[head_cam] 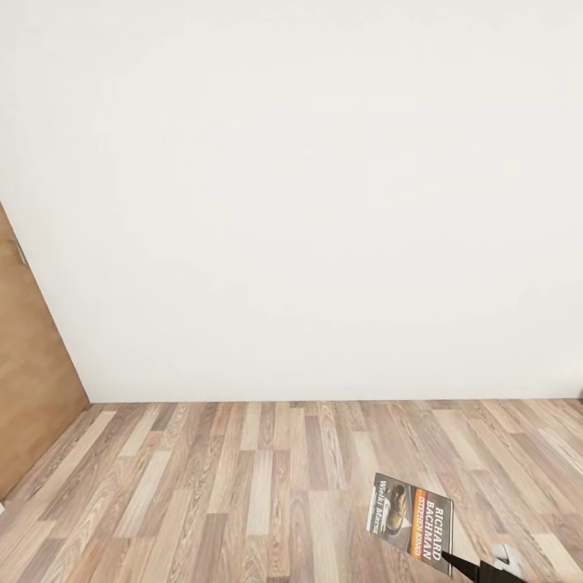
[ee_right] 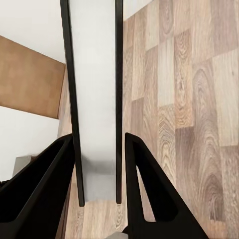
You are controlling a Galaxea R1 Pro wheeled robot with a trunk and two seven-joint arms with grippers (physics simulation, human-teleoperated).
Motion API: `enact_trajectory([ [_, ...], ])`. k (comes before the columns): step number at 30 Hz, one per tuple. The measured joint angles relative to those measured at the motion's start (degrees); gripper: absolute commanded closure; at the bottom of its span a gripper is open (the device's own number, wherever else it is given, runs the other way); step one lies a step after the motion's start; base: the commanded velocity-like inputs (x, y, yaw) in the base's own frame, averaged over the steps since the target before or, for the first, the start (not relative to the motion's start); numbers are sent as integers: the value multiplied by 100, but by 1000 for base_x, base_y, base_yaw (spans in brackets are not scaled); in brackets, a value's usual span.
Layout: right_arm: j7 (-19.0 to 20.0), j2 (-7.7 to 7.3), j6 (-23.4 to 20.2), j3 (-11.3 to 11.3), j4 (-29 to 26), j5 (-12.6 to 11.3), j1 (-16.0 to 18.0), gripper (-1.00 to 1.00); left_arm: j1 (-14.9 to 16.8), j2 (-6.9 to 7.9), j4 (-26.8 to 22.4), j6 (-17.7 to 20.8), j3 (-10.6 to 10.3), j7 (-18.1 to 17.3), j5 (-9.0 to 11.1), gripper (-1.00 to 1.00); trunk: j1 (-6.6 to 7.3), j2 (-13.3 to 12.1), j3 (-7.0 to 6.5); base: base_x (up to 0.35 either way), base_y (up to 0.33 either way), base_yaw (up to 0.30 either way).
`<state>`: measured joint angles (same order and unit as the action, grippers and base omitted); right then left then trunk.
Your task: In the bedroom, move the book from the bed onto either nightstand, and place the two sandals side by side next to the bed.
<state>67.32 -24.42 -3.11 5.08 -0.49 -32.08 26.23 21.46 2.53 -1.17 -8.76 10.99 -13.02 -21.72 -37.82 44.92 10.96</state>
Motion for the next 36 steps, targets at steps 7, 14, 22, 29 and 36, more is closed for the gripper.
enact_trajectory([
  [7, 0, 1, 0, 0, 0, 0, 0, 100, -1, 0, 0, -3, -1, 0, 0, -100, 0, 0, 0, 290, 0, 0],
  [14, 0, 0, 0, -1, 0, 0, 0, 100, 3, 0, 0, -3, 0, 0, 0, -100, 0, 0, 0, 290, 0, 0],
  [22, 0, 0, 0, 1, -1, 0, 0, 100, 1, 0, 0, -3, -3, 0, 0, -100, 0, 0, 0, 290, 0, 0],
  [29, -1, 0, 0, 0, -2, 0, 0, 100, 1, 0, 0, -2, -3, 0, 0, -100, 0, 0, 0, 290, 0, 0],
  [36, 0, 0, 0, 0, 0, 0, 0, 100, -1, 0, 0, -2, -4, 0, 0, -100, 0, 0, 0, 290, 0, 0],
])
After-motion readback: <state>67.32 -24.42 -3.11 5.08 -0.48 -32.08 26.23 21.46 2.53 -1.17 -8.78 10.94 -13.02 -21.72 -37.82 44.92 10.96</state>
